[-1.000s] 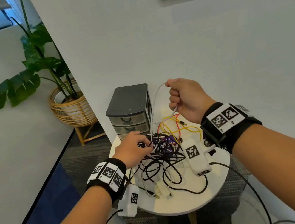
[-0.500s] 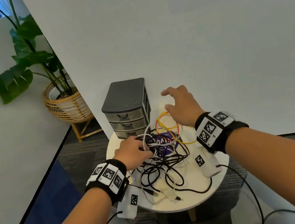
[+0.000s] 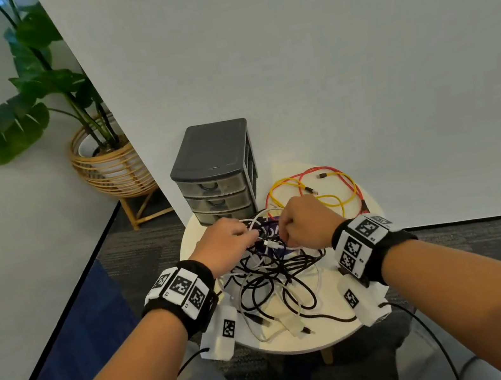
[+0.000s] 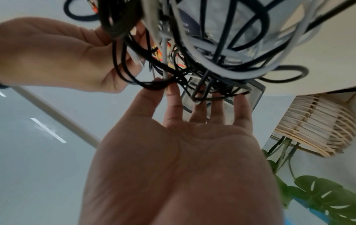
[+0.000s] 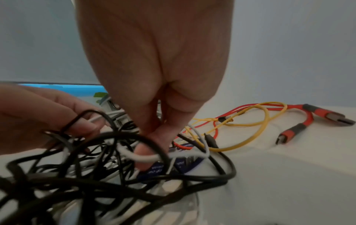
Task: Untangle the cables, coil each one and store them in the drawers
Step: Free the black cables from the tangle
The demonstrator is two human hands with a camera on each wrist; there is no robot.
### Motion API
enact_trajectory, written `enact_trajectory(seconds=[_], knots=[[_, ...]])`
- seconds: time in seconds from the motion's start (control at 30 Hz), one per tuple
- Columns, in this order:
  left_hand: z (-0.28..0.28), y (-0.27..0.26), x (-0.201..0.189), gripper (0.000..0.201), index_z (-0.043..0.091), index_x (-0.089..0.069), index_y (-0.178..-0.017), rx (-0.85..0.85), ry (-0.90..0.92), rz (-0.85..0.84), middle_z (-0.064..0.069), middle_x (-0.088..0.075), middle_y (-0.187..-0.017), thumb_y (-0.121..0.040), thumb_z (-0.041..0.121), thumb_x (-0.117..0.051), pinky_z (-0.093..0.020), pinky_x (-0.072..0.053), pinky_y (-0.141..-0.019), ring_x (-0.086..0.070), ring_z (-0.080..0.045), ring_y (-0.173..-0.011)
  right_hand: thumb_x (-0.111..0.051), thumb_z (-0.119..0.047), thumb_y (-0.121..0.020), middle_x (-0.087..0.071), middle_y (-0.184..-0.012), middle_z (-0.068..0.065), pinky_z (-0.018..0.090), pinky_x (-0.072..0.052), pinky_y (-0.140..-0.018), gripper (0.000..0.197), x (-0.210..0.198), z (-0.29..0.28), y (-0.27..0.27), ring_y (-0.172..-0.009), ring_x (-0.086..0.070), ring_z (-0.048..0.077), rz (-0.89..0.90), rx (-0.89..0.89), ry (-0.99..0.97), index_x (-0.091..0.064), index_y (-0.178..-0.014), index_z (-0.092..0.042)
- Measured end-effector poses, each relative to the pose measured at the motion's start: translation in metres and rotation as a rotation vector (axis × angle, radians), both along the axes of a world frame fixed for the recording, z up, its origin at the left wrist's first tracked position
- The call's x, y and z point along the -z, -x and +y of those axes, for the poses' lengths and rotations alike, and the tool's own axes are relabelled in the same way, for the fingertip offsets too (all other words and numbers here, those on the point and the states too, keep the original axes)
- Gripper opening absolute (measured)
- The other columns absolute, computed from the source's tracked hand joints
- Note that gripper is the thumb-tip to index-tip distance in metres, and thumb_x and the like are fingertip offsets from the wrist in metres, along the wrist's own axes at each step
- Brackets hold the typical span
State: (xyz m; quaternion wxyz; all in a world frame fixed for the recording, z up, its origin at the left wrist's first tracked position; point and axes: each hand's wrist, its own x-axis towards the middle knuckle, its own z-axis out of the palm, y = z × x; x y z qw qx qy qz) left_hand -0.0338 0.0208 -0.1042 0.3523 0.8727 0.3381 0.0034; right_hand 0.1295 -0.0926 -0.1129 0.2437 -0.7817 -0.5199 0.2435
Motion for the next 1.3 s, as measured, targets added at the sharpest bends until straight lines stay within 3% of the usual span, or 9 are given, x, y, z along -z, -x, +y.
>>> enact_trajectory(seconds=[0.13, 0.23, 0.33, 0.57, 0.7, 0.87, 1.03, 1.17, 1.3], knots=[[0.005, 0.0, 0.011, 0.017, 0.015, -0.065, -0.079, 0.008, -0.083, 0.0, 0.0, -0.062, -0.107, -0.094, 0.024, -0.067, -0.036, -0.046, -0.091, -0.058, -0.02, -0.102, -0.064, 0.002, -0.083, -0.065, -0.057, -0.008, 0.02, -0.047, -0.058, 0.019, 0.017, 0.009, -0.001, -0.062, -0.057, 0.009, -0.014, -0.036, 0.22, -0.081, -0.087, -0.006], [0.003, -0.003, 0.013, 0.019, 0.025, -0.059, -0.076, 0.044, -0.11, 0.003, -0.002, -0.062, -0.105, -0.094, 0.022, -0.065, -0.031, -0.041, -0.082, -0.057, -0.02, -0.099, -0.061, -0.017, -0.093, -0.075, -0.085, 0.01, 0.028, -0.05, -0.067, 0.023, 0.031, 0.021, 0.002, -0.077, -0.061, 0.02, -0.037, -0.024, 0.288, -0.079, -0.094, -0.002], [0.002, -0.006, 0.014, 0.003, 0.019, -0.066, -0.088, 0.055, -0.103, 0.0, 0.0, -0.061, -0.104, -0.091, 0.019, -0.067, -0.03, -0.042, -0.083, -0.056, -0.018, -0.099, -0.059, -0.02, -0.097, -0.071, -0.111, 0.015, 0.034, -0.054, -0.083, 0.027, 0.045, 0.027, 0.001, -0.088, -0.06, 0.022, -0.008, 0.011, 0.322, -0.074, -0.113, -0.006], [0.003, -0.007, 0.014, 0.013, 0.014, -0.07, -0.098, 0.121, -0.096, 0.046, -0.001, -0.062, -0.109, -0.087, 0.007, -0.067, -0.027, -0.043, -0.084, -0.057, -0.018, -0.104, -0.059, -0.014, -0.096, -0.07, -0.119, 0.016, 0.017, -0.047, -0.057, 0.031, 0.062, 0.029, 0.008, -0.079, -0.062, 0.017, 0.127, 0.179, 0.276, -0.068, -0.124, -0.004], [0.006, -0.004, 0.018, 0.02, 0.017, -0.069, -0.096, 0.146, -0.108, 0.057, -0.003, -0.059, -0.113, -0.088, 0.0, -0.064, -0.026, -0.042, -0.089, -0.055, -0.018, -0.106, -0.061, -0.009, -0.094, -0.069, -0.123, 0.016, 0.033, -0.056, -0.092, 0.032, 0.062, 0.029, 0.014, -0.113, -0.067, 0.03, 0.137, 0.204, 0.279, -0.068, -0.125, -0.006], [0.008, -0.004, 0.02, 0.029, 0.02, -0.068, -0.092, 0.141, -0.118, 0.064, -0.002, -0.059, -0.112, -0.088, -0.007, -0.059, -0.028, -0.045, -0.091, -0.056, -0.019, -0.104, -0.052, -0.013, -0.101, -0.068, -0.124, 0.014, 0.032, -0.051, -0.087, 0.03, 0.053, 0.035, 0.021, -0.115, -0.064, 0.03, 0.146, 0.177, 0.328, -0.068, -0.124, -0.002], [0.011, -0.001, 0.024, 0.033, 0.026, -0.062, -0.083, 0.138, -0.113, 0.034, -0.001, -0.063, -0.106, -0.086, -0.006, -0.061, -0.025, -0.043, -0.083, -0.057, -0.018, -0.1, -0.05, -0.024, -0.101, -0.068, -0.12, 0.012, 0.029, -0.043, -0.073, 0.03, 0.049, 0.033, 0.024, -0.103, -0.062, 0.029, 0.093, 0.088, 0.296, -0.067, -0.12, -0.008], [0.009, -0.001, 0.021, 0.021, 0.02, -0.061, -0.087, 0.175, -0.139, 0.001, 0.0, -0.062, -0.099, -0.087, 0.0, -0.066, -0.025, -0.037, -0.076, -0.055, -0.017, -0.094, -0.048, -0.025, -0.103, -0.067, -0.113, 0.011, 0.032, -0.045, -0.086, 0.029, 0.028, 0.025, 0.023, -0.105, -0.061, 0.028, 0.189, 0.003, 0.334, -0.067, -0.119, -0.009], [0.011, -0.002, 0.018, 0.014, 0.017, -0.066, -0.099, 0.156, -0.16, -0.015, 0.003, -0.063, -0.104, -0.091, 0.005, -0.066, -0.026, -0.044, -0.084, -0.057, -0.016, -0.098, -0.057, -0.017, -0.099, -0.056, -0.072, 0.005, 0.026, -0.042, -0.058, 0.022, 0.013, 0.018, 0.007, -0.058, -0.052, 0.015, 0.353, 0.043, 0.406, -0.063, -0.079, -0.009]])
